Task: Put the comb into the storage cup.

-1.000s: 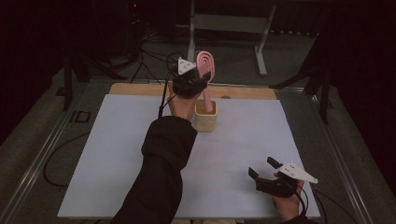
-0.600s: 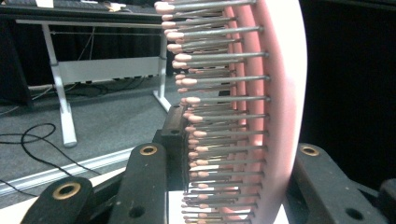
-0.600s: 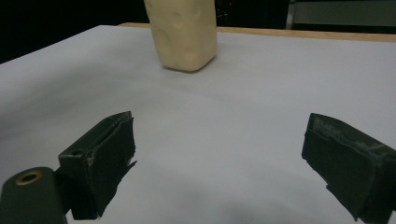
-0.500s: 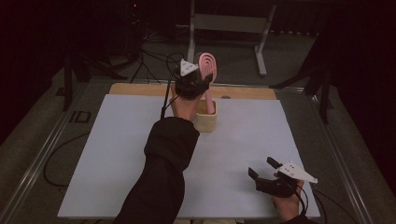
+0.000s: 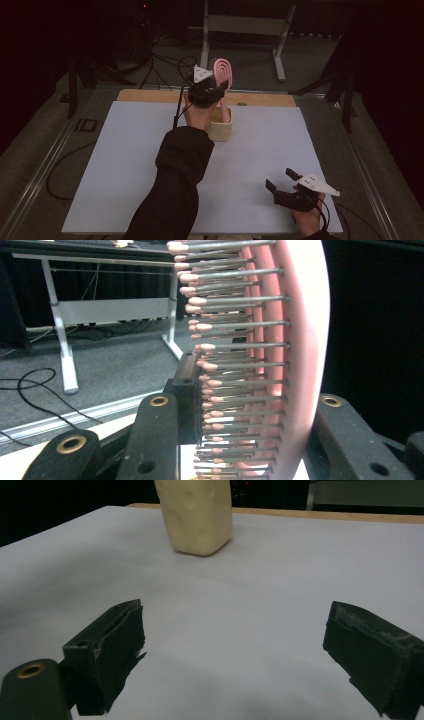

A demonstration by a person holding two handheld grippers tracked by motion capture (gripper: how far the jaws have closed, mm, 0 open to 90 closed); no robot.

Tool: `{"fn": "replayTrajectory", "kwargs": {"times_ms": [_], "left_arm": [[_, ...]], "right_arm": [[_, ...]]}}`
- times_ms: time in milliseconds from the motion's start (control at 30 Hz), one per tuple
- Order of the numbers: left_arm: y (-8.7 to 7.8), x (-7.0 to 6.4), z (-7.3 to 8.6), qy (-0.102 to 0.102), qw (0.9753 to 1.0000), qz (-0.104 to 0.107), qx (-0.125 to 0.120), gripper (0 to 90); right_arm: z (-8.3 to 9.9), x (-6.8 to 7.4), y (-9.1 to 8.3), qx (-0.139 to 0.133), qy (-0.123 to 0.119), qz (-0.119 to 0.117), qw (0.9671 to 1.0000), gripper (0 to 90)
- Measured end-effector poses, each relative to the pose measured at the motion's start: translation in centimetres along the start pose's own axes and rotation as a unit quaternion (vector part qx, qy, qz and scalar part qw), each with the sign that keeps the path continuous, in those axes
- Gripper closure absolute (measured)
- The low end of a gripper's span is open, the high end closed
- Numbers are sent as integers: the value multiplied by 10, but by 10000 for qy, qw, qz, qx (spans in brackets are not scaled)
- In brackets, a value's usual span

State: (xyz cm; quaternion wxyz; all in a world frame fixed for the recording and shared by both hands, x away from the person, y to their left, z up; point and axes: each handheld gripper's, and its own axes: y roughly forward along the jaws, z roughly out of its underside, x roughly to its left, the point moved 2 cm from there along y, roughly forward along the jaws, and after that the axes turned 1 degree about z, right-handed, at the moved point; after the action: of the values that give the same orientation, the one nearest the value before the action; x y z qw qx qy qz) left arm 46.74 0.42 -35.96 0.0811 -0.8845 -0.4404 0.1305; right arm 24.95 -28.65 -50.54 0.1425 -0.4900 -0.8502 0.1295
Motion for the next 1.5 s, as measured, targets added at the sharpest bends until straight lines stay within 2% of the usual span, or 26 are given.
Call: {"fn": "replayTrajectory", "kwargs": {"times_ms": [233, 300, 467, 967, 1500], "left_arm": [[2, 0, 4, -16, 10000, 10, 46, 640], [2, 2, 6, -122, 9999, 25, 13, 640], [2, 6, 10, -241, 9997, 9, 18, 640], [7, 1, 20, -132, 9997, -8, 192, 639], [12, -5, 28, -182, 9994, 58, 288, 637]], "right_arm": [[0, 0, 0, 2, -4, 0, 10000, 92], [0, 0, 0, 11, 0, -2, 10000, 92], [0, 0, 0, 12, -2, 1, 10000, 92], [0, 0, 0, 31, 5, 9, 10000, 92], [0, 1, 1, 56, -1, 13, 10000, 92]]}}
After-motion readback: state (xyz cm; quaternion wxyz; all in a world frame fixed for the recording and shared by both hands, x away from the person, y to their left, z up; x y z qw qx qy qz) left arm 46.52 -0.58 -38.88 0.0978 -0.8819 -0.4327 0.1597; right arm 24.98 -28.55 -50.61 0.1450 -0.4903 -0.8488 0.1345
